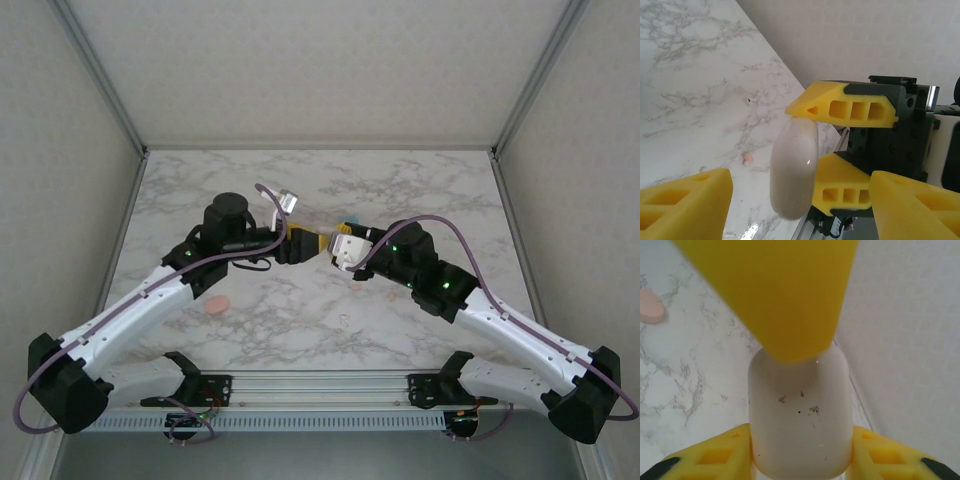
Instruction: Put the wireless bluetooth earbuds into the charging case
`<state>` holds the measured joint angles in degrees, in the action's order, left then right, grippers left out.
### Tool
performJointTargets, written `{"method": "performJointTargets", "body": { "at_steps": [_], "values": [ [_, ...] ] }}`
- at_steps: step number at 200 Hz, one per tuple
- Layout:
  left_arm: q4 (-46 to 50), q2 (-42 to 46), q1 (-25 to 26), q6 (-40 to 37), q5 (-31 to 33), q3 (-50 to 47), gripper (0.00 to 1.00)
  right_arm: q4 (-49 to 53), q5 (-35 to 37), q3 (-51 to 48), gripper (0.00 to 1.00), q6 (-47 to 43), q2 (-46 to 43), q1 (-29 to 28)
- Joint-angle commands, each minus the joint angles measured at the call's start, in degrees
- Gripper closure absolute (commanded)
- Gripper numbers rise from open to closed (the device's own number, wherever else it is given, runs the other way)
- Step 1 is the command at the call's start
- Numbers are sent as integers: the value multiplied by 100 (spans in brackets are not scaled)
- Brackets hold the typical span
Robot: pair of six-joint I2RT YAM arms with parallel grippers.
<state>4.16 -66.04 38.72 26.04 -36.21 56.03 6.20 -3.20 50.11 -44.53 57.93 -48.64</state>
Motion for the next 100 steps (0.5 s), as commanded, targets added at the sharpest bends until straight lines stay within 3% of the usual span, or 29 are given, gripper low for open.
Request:
{"method": "performJointTargets", "body": {
  "at_steps": [1,43,100],
  "values": [
    [79,-97,107,-177,-131,258,31,-258,-111,52,59,168,-93,-55],
    [111,-234,136,-293,-158,276,48,-319,-198,44,59,307,-72,-53],
    [99,-330,189,-363,-213,360,57,-312,-222,52,59,331,-15,-53]
  ]
}}
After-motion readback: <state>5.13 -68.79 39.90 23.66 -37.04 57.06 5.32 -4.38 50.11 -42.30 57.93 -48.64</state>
